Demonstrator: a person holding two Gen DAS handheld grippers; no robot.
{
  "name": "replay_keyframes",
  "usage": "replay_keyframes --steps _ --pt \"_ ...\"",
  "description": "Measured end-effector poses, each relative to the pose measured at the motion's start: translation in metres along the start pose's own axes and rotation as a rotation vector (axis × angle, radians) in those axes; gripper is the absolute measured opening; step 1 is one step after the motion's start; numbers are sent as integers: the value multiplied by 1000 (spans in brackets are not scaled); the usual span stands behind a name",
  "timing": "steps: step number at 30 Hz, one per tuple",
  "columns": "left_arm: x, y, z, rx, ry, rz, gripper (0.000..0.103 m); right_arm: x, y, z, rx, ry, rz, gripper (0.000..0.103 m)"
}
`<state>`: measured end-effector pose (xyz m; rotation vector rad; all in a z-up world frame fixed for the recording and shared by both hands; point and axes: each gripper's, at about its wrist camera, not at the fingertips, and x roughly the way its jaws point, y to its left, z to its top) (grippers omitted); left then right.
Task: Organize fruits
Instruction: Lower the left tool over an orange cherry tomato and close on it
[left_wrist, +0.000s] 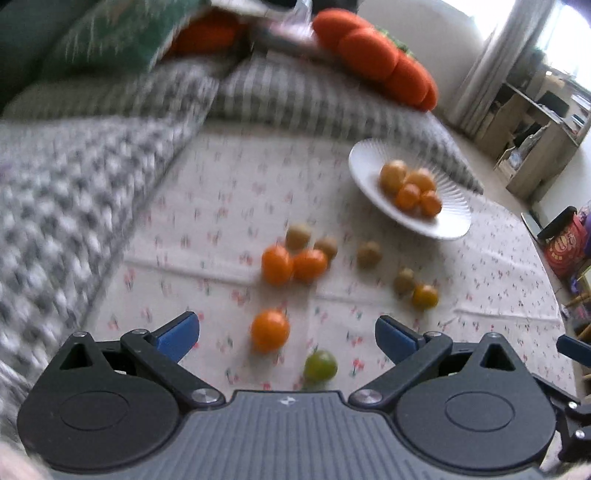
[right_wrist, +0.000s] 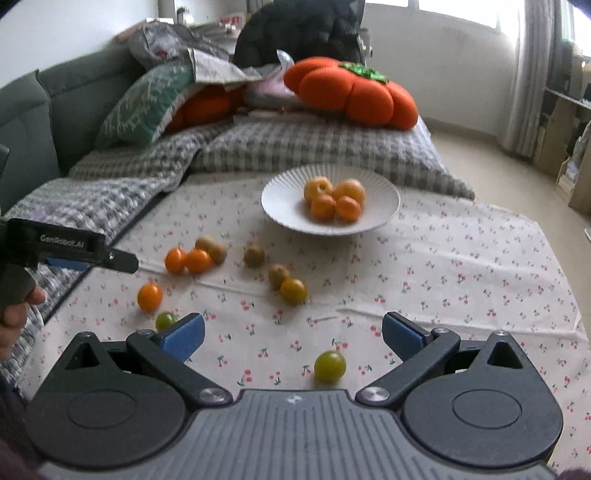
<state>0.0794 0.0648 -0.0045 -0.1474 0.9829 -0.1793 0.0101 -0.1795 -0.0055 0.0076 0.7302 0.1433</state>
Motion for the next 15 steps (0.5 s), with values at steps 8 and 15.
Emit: replay_keyframes --steps 8,15 --pt "14 13 -4 -43 32 47 94 19 -4 1 -1 46 2 100" --pt "26 14 -1 -42 57 46 76 40 -5 8 -21 96 15 94"
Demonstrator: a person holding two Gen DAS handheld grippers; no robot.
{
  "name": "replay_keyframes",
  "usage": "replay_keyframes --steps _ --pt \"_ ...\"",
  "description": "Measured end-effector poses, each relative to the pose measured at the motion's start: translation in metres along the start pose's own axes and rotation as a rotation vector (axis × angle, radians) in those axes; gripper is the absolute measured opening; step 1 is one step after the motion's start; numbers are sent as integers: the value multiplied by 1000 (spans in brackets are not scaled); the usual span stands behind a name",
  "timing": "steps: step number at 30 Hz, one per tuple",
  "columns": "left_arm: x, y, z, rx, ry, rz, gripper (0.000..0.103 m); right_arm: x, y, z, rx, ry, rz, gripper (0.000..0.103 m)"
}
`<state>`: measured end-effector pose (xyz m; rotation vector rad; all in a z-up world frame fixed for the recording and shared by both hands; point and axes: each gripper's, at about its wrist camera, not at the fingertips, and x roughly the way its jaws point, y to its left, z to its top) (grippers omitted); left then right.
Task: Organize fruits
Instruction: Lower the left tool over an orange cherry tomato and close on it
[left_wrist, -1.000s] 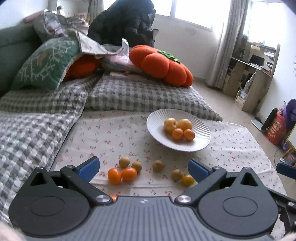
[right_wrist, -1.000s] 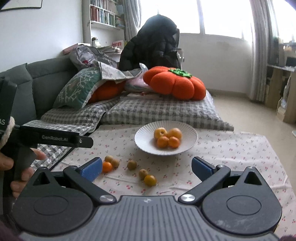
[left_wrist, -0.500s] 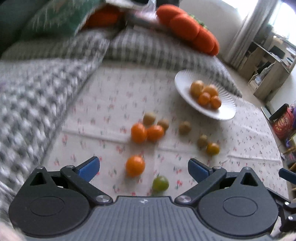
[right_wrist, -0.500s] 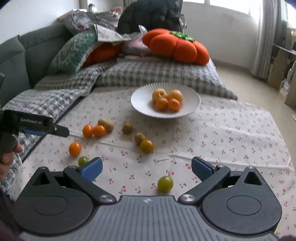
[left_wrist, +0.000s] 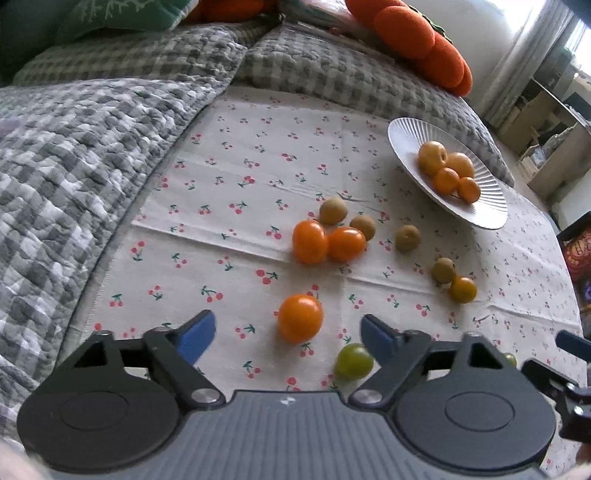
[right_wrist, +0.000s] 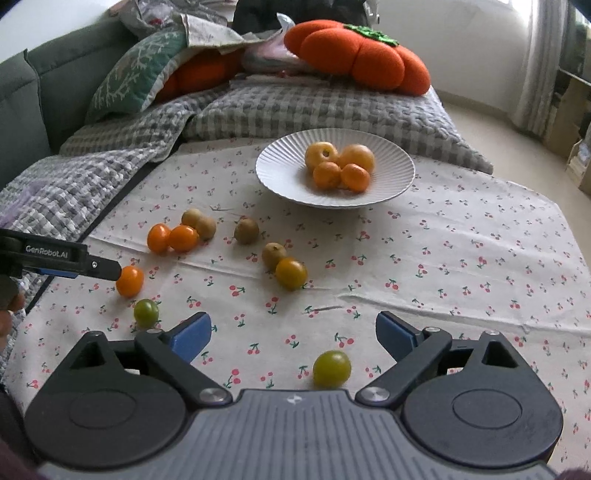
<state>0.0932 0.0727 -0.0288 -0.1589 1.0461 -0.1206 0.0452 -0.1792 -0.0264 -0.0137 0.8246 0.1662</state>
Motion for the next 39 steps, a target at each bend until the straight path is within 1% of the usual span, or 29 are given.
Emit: replay_keyframes --steps 3,7,10,12,14,15,16,17,18,19,21,23,25,27,31,33,34,39 --pt "2 -1 1 14 -3 -4 72 5 1 3 -30 9 -2 93" --pt "11 -2 0 17 23 -18 64 10 1 5 -24 29 10 93" --pt "20 -4 0 15 44 -2 63 13 2 5 -31 49 13 89" --pt "26 -5 -1 18 54 12 60 11 0 4 -31 54 12 88" --pt "31 -6 -1 23 62 10 49 10 -5 3 -8 63 5 87" --pt "34 -7 -1 26 68 2 45 12 -8 2 5 74 -1 85" --pt "36 -7 -1 26 77 -7 34 14 -12 1 22 92 -8 84" --pt "38 -6 -1 20 89 -18 24 17 -14 0 37 111 -15 80" --pt "39 -5 -2 12 94 -24 21 19 -17 -2 53 129 -20 76" --pt "38 -5 -2 10 90 -28 20 22 -19 -4 69 145 -24 75" --pt "37 -4 -1 7 85 -29 19 25 -23 -7 95 168 -24 66" --pt "36 -3 -2 1 84 -32 19 28 -26 -9 119 186 -20 60" --pt "35 -4 -2 0 80 -30 19 32 -27 -12 133 201 -17 56" --pt "34 -4 -3 1 76 -27 19 35 -27 -14 138 210 -23 48" --pt "32 -4 -2 -1 67 -29 18 39 -28 -15 142 223 -29 36" --pt "31 -4 -2 -2 63 -33 18 41 -28 -15 141 226 -34 28" --pt "30 -4 -2 -4 61 -34 18 42 -28 -15 140 224 -37 26" --pt "24 -4 1 -6 34 -42 16 41 -29 -16 154 212 -35 26"
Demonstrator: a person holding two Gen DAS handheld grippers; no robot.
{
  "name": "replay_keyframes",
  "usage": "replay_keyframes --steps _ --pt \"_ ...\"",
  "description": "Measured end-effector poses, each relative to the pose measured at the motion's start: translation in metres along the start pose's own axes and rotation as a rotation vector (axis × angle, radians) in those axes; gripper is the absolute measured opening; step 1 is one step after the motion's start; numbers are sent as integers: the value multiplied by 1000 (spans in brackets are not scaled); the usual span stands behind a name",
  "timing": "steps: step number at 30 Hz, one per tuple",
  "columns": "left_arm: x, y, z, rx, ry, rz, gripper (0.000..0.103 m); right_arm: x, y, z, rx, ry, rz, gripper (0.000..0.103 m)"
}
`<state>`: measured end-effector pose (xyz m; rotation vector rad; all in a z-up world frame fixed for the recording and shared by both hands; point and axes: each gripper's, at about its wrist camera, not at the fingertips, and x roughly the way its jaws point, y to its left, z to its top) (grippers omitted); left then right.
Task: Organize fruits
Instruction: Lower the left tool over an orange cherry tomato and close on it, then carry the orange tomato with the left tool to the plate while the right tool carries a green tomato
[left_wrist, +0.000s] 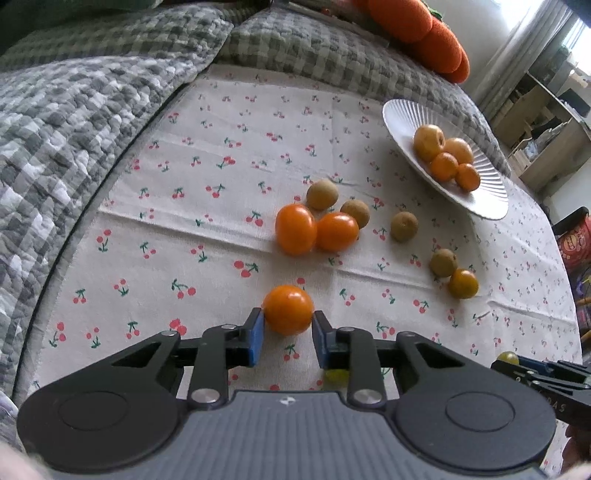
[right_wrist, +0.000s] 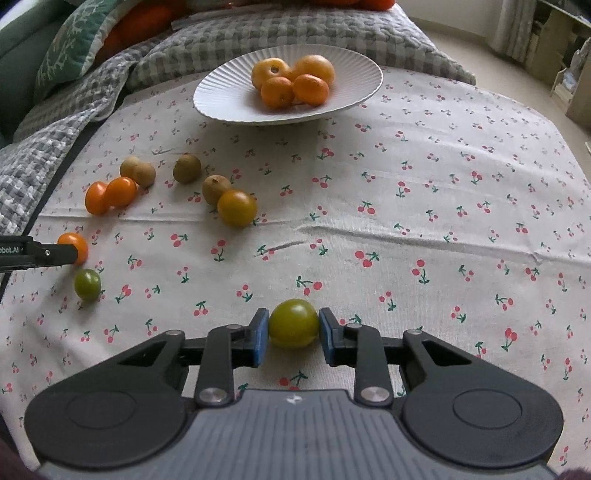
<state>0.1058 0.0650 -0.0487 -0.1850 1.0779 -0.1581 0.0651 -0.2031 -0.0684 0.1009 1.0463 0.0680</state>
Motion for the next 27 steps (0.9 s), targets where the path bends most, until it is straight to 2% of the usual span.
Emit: replay_keyframes --steps 3,6,9,12,15,17,19,23,25,27 --pt "-2 2 2 -13 -6 -5 14 -2 -2 2 15 -9 7 26" --pt "-7 3 4 -15 -22 -4 3 -8 -2 4 27 -29 17 26" --pt "-5 3 4 -13 -13 -10 2 -12 0 5 24 -47 22 26" --pt "7 3 3 -2 14 18 2 -14 1 5 18 -56 26 26" --pt "8 3 4 -3 -12 38 16 -17 0 6 20 -66 43 26" --pt "3 1 7 4 -44 37 44 -21 0 7 29 -81 54 26" --pt "1 -3 11 15 -75 42 52 -24 -1 9 39 -95 64 26" --pt "10 -16 13 73 -77 49 52 -30 -2 11 86 -100 166 26" --pt "15 -24 12 120 -79 60 49 -32 1 12 80 -108 181 26" --pt "20 -30 10 161 -74 86 30 -35 4 12 62 -122 175 26"
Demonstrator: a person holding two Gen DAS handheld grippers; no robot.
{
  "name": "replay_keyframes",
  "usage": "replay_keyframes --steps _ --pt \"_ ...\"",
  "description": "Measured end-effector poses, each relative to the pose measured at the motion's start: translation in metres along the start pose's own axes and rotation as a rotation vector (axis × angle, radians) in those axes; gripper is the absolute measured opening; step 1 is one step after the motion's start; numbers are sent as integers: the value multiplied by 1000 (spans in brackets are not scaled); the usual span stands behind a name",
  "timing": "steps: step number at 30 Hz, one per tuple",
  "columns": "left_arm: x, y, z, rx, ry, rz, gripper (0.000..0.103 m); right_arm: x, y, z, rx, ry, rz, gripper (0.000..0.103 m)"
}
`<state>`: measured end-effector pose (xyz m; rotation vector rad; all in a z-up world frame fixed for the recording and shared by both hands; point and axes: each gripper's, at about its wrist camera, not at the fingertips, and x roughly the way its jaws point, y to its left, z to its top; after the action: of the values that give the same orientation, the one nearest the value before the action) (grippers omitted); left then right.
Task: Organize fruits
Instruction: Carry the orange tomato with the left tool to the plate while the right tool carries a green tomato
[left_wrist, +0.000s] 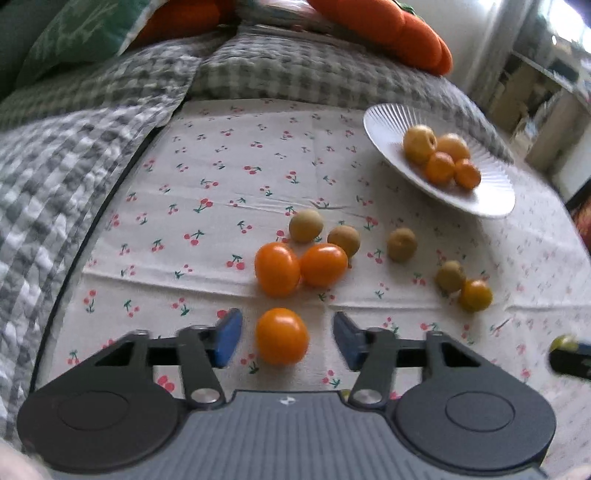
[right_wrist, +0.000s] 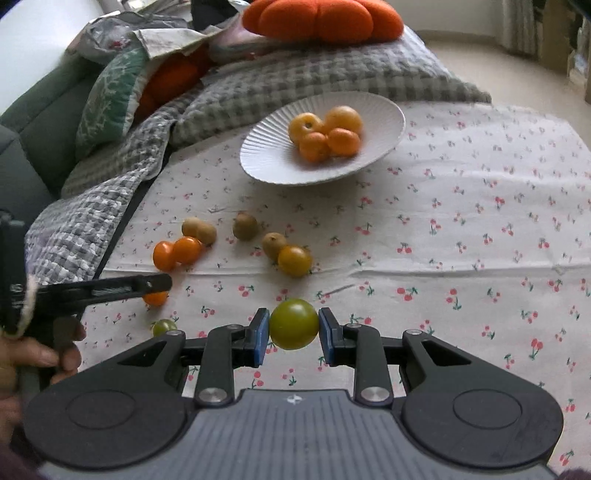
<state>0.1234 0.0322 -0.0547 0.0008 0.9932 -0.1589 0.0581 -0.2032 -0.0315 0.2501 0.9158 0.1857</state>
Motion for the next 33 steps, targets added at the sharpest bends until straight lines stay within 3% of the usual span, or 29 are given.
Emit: replay_keyframes --steps 1,10,15,19,26,33 --pt "3 -1 0 12 12 7 21 -2 1 1 -3 -5 6 26" --pt "-16 1 11 -62 -21 -70 20 -24 -1 22 -26 -92 38 26" --pt "-36 -16 22 -47 -80 -123 20 -27 -16 38 13 -108 11 26" --pt "-45 -34 33 -16 -119 -155 20 -21 -27 58 80 -90 53 26" --pt "-29 -60 63 -2 -137 -200 20 -3 -32 79 110 -97 31 26" --pt "-18 -73 80 12 -148 -231 20 4 -27 91 56 -99 29 26"
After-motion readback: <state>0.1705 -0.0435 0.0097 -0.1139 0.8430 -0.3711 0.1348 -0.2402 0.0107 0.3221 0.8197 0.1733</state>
